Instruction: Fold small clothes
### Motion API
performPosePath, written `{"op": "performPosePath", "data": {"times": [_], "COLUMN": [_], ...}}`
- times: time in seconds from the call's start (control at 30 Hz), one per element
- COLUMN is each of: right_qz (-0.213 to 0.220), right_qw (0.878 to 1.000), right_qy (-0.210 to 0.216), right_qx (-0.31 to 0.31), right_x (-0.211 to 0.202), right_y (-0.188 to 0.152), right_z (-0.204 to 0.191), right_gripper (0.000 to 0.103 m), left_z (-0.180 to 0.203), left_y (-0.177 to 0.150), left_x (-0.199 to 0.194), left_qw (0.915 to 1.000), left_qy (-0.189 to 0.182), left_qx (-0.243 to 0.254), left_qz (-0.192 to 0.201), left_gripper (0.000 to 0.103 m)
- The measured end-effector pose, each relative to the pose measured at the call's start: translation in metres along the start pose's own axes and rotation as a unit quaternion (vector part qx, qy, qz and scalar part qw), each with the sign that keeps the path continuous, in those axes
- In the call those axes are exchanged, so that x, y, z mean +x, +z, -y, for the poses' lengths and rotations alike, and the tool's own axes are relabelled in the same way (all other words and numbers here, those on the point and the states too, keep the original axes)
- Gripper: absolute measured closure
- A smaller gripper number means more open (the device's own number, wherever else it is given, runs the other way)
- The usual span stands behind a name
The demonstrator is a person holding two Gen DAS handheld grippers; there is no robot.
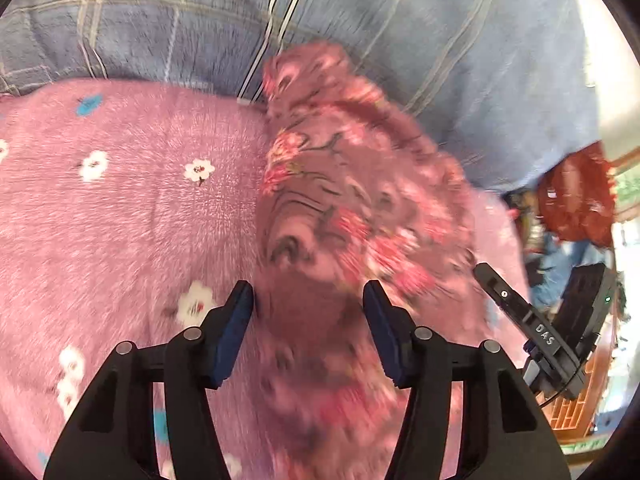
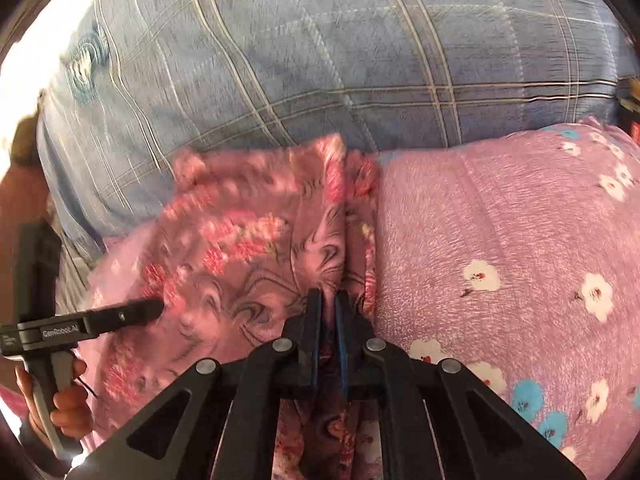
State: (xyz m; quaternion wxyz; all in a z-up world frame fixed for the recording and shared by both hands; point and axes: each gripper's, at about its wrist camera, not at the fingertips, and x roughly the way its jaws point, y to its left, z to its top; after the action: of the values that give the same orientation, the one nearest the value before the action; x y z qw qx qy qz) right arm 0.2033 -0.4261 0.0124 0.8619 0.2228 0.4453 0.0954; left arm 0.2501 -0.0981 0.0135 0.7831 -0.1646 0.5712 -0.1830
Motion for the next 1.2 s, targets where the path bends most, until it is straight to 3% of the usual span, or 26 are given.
{"op": "performPosePath", "data": {"times": [0.13, 0.17, 0.23, 0.3, 0.33, 0.4, 0.47, 0.5, 0.53, 0.63, 0.7, 0.77, 0.83, 0.97, 1.0, 1.03, 1.07, 1.1, 1.13, 1.2], "right_qz": [0.044, 0.029, -0.016, 0.008, -0.004, 0.019, 0.047, 0.049, 0.040, 0.003, -0.006, -0.008, -0.023, -0.038, -0.042, -0.042, -0.040, -0.038, -0.031, -0.019], "right_qw": [0.992, 0.992, 0.997, 0.996, 0.996, 0.991, 0.989, 0.990, 0.990, 0.988, 0.992, 0.992, 0.990, 0.989, 0.989, 0.990, 0.991, 0.991, 0.992, 0.994], "right_qy": [0.121, 0.125, 0.075, 0.080, 0.087, 0.125, 0.107, 0.085, 0.082, 0.107, 0.097, 0.117, 0.138, 0.142, 0.140, 0.134, 0.128, 0.126, 0.119, 0.104], "right_qx": [0.009, 0.005, -0.023, -0.028, -0.007, 0.052, 0.087, 0.098, 0.105, 0.113, 0.085, 0.050, 0.035, 0.007, 0.006, 0.002, -0.003, -0.007, -0.008, -0.003], "right_x": [-0.041, -0.036, -0.014, -0.019, -0.022, -0.038, -0.045, -0.043, -0.037, -0.009, 0.010, 0.025, 0.041, 0.054, 0.057, 0.058, 0.056, 0.047, 0.044, 0.037], "right_y": [-0.032, -0.042, -0.063, -0.068, -0.064, -0.056, -0.045, -0.040, -0.037, -0.029, -0.026, -0.019, -0.011, -0.002, 0.003, 0.003, 0.001, -0.004, -0.006, -0.008], "right_z": [-0.006, -0.009, -0.008, -0.007, -0.005, 0.010, 0.029, 0.035, 0.042, 0.048, 0.040, 0.026, 0.013, -0.008, -0.009, -0.011, -0.014, -0.010, -0.013, -0.020], "right_gripper": [0.090, 0.089, 0.091, 0.092, 0.088, 0.084, 0.051, 0.045, 0.043, 0.043, 0.043, 0.042, 0.041, 0.038, 0.040, 0.045, 0.057, 0.061, 0.065, 0.069], "left_z": [0.005, 0.009, 0.012, 0.015, 0.016, 0.018, 0.013, 0.009, 0.005, -0.003, -0.010, -0.010, -0.004, 0.011, 0.016, 0.019, 0.022, 0.026, 0.027, 0.028], "left_y": [-0.037, -0.045, -0.060, -0.066, -0.064, -0.055, -0.043, -0.038, -0.030, -0.009, -0.004, 0.002, 0.003, 0.010, 0.011, 0.010, 0.009, 0.007, 0.006, 0.002], "left_x": [-0.026, -0.020, 0.010, 0.001, -0.005, -0.020, -0.030, -0.032, -0.029, -0.004, 0.013, 0.026, 0.027, 0.033, 0.036, 0.037, 0.035, 0.035, 0.033, 0.023], "left_qw": [0.9988, 0.9986, 0.9973, 0.9960, 0.9964, 0.9976, 0.9982, 0.9987, 0.9992, 0.9986, 0.9957, 0.9929, 0.9934, 0.9964, 0.9970, 0.9975, 0.9983, 0.9989, 0.9991, 0.9992], "left_qy": [-0.003, 0.008, 0.040, 0.049, 0.042, 0.015, 0.009, 0.003, -0.009, -0.041, -0.061, -0.074, -0.083, -0.058, -0.055, -0.050, -0.041, -0.037, -0.037, -0.037], "left_qx": [0.038, 0.045, 0.060, 0.075, 0.074, 0.068, 0.056, 0.049, 0.039, -0.005, -0.034, -0.052, -0.042, -0.032, -0.030, -0.026, -0.019, -0.011, -0.006, -0.004], "left_qz": [0.030, 0.027, -0.016, -0.001, -0.005, 0.003, 0.016, 0.015, 0.007, -0.032, -0.060, -0.078, -0.068, -0.053, -0.045, -0.042, -0.036, -0.027, -0.021, -0.012], "left_gripper": [0.041, 0.041, 0.040, 0.040, 0.041, 0.041, 0.039, 0.035, 0.030, 0.030, 0.030, 0.029, 0.016, 0.016, 0.026, 0.048, 0.057, 0.070, 0.078, 0.082]}}
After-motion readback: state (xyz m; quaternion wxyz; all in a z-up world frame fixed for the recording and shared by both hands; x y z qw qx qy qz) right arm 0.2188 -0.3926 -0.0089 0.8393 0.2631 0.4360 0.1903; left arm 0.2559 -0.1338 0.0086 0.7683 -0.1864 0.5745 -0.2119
